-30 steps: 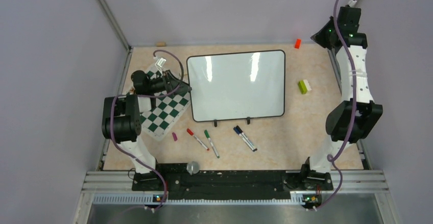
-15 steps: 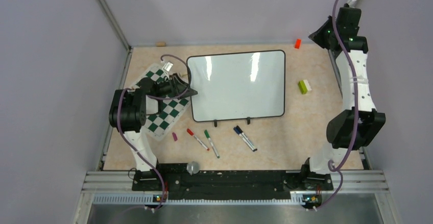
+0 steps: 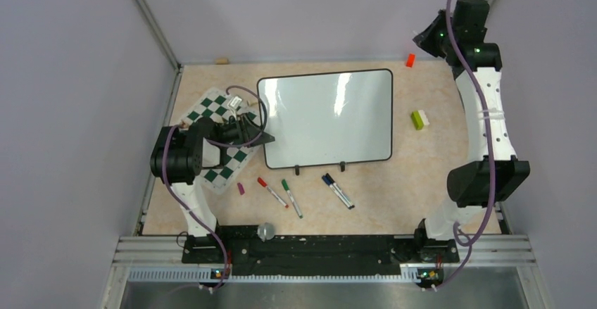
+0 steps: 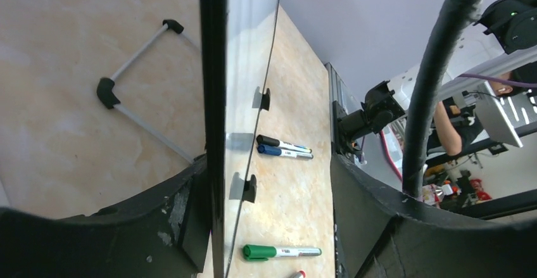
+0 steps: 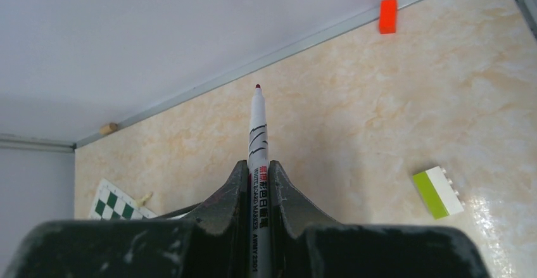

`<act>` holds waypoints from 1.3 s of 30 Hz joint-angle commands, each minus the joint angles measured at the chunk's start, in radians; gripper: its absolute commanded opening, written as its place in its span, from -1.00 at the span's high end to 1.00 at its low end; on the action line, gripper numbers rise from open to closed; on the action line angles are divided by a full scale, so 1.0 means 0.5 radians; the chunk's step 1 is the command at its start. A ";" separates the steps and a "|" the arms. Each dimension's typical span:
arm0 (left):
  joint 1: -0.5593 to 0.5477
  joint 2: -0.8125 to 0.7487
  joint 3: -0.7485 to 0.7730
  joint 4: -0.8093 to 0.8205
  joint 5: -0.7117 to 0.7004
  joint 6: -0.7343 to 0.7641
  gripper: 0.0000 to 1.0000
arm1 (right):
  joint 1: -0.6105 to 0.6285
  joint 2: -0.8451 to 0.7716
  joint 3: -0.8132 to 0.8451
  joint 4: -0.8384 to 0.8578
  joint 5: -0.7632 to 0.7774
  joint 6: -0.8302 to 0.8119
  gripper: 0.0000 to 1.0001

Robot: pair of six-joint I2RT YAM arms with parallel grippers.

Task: Write a sentence on the whiteboard
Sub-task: Move the whiteboard to the center of the board.

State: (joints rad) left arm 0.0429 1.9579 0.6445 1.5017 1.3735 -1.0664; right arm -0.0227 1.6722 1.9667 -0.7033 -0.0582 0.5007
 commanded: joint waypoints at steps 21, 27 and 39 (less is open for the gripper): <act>-0.059 0.154 0.269 0.236 -0.177 0.057 0.88 | 0.684 -0.016 0.114 0.013 0.106 -0.210 1.00; -0.077 0.113 0.271 0.236 -0.121 0.033 1.00 | 0.909 0.046 0.184 -0.032 0.197 -0.233 1.00; -0.133 0.016 0.114 0.236 -0.201 0.136 1.00 | 1.169 0.064 0.136 0.033 0.329 -0.230 1.00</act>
State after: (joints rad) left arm -0.0093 2.0026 0.7334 1.5631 1.2823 -1.0298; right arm 0.5297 1.6989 2.0121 -0.7250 0.0597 0.4000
